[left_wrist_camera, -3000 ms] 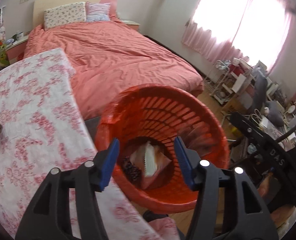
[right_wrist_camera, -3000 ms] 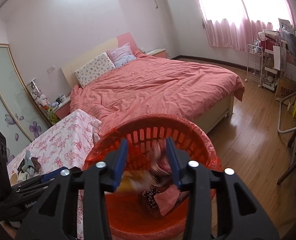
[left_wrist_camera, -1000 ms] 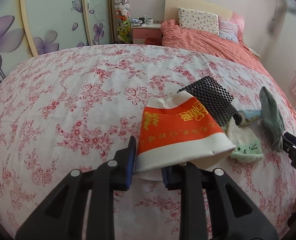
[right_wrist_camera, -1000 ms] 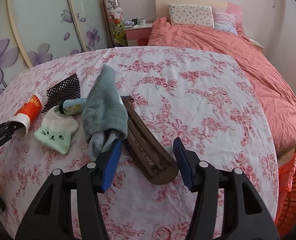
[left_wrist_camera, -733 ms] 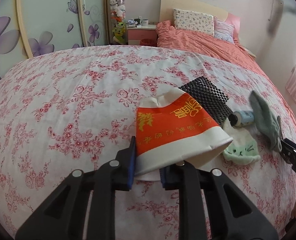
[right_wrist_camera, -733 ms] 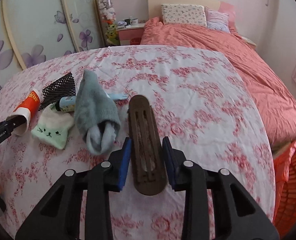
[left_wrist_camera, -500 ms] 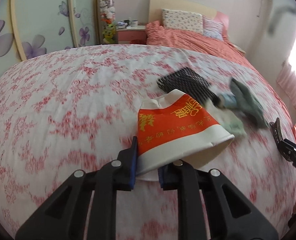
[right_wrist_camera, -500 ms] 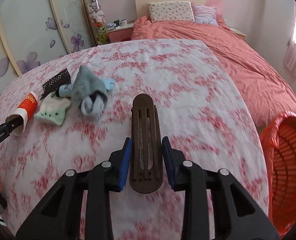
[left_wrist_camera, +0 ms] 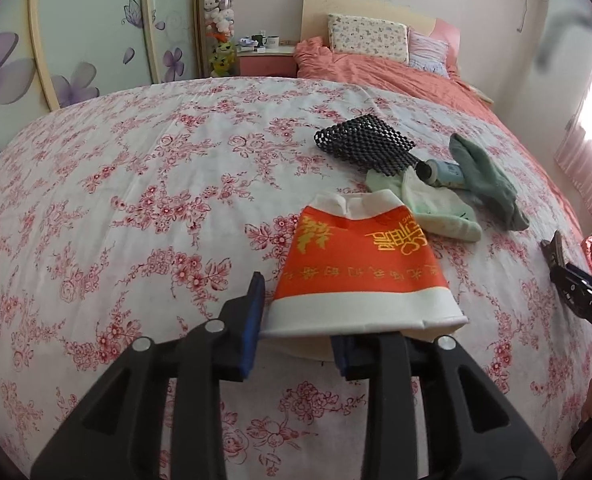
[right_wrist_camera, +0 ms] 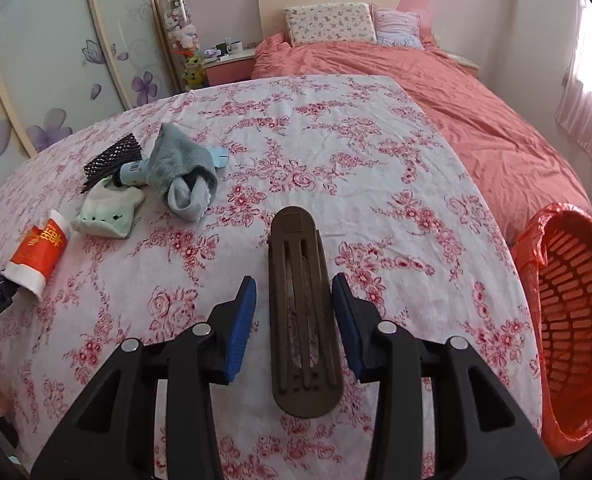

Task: Collect trash
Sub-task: 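Lift the paper cup with the left tool while the right tool lifts the brown slotted piece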

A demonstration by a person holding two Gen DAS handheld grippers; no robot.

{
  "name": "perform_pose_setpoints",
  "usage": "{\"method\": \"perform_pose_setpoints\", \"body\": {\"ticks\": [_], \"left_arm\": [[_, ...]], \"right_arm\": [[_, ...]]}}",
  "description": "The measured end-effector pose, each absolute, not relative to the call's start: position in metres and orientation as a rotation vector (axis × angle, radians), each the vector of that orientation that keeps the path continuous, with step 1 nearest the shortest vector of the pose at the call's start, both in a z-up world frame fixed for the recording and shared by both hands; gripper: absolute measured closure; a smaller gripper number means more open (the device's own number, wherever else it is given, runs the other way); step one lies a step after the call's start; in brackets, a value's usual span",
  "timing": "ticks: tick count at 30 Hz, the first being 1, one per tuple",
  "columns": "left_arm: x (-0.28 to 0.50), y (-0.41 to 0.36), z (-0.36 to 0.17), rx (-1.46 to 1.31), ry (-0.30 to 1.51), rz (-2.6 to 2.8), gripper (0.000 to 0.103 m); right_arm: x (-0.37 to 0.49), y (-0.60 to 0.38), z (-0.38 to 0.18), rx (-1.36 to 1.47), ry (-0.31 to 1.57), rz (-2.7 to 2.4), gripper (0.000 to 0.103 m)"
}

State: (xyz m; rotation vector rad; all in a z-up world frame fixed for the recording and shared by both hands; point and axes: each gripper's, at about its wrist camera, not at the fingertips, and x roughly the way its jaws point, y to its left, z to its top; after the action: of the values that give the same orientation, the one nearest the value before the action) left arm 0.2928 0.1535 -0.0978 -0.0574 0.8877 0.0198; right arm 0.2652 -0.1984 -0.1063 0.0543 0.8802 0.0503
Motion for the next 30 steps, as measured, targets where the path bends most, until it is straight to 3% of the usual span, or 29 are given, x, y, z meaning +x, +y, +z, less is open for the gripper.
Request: {"method": "perform_pose_setpoints", "body": {"ticks": [30], "left_arm": [[0.291, 0.152, -0.097, -0.072, 0.892, 0.051, 0.061]], "right_arm": [[0.262, -0.207, -0.108, 0.109, 0.876, 0.065, 0.06]]}}
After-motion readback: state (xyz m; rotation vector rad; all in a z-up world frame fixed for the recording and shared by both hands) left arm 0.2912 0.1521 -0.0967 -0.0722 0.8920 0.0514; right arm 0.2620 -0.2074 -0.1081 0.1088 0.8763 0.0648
